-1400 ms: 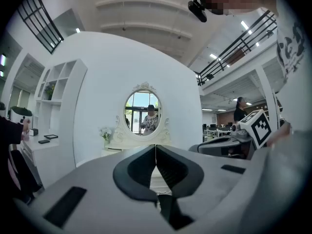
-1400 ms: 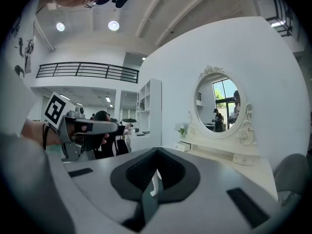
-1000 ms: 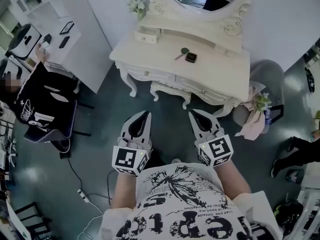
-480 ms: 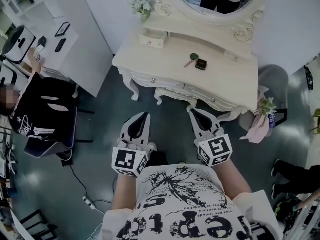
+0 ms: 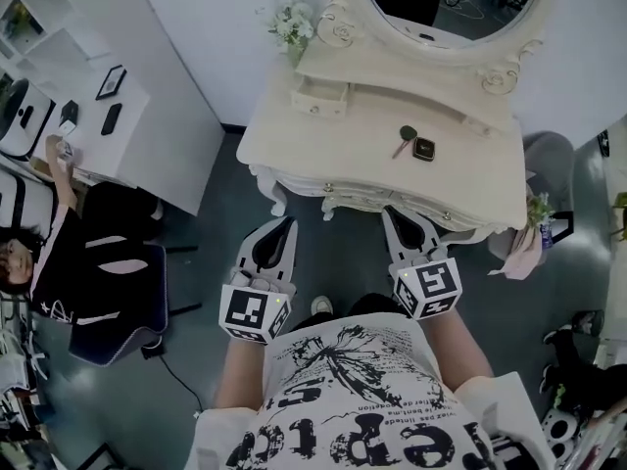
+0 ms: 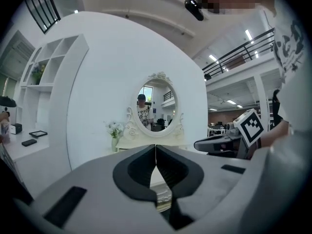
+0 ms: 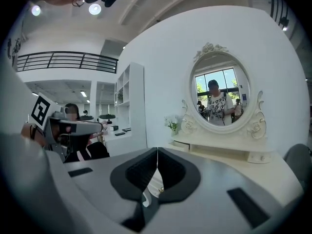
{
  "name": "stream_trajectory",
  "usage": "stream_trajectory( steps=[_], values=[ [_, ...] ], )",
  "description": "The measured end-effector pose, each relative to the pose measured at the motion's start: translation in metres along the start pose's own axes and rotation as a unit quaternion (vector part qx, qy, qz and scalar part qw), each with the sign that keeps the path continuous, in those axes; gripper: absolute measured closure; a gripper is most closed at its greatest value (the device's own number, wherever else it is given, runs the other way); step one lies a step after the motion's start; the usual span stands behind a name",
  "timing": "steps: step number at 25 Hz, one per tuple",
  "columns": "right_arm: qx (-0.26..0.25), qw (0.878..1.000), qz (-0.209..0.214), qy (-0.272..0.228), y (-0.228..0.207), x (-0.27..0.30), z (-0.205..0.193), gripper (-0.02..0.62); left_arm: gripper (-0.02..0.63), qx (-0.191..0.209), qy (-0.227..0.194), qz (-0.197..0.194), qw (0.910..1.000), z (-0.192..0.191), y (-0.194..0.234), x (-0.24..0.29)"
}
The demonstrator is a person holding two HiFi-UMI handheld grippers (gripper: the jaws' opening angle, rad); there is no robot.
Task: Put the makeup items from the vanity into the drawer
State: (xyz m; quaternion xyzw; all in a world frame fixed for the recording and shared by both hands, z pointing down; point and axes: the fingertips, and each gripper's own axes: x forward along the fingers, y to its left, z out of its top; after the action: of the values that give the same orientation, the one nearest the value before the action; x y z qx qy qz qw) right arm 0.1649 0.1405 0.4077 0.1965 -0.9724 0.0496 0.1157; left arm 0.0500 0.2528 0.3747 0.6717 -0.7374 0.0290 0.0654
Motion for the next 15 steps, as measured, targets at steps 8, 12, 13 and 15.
stream_trajectory(
  steps=[8,12,13,15],
  values=[
    [-0.007,1.000,-0.011,0.014,-0.023,0.069,0.011,0.577,0.586,-0.011,0.010,-0.004,0.9999,-0.001,0.053,0.053],
    [-0.001,1.000,-0.023,0.018,-0.064,0.107,0.019,0.577,0.586,-0.009,0.017,-0.007,0.9998,0.003,0.074,0.105],
    [0.001,0.999,-0.026,0.019,-0.076,0.117,0.022,0.577,0.586,-0.009,0.017,-0.008,0.9998,0.006,0.079,0.120],
    [0.003,0.999,-0.031,0.019,-0.100,0.134,0.027,0.577,0.586,-0.010,0.015,-0.010,0.9998,0.011,0.088,0.149]
  ],
)
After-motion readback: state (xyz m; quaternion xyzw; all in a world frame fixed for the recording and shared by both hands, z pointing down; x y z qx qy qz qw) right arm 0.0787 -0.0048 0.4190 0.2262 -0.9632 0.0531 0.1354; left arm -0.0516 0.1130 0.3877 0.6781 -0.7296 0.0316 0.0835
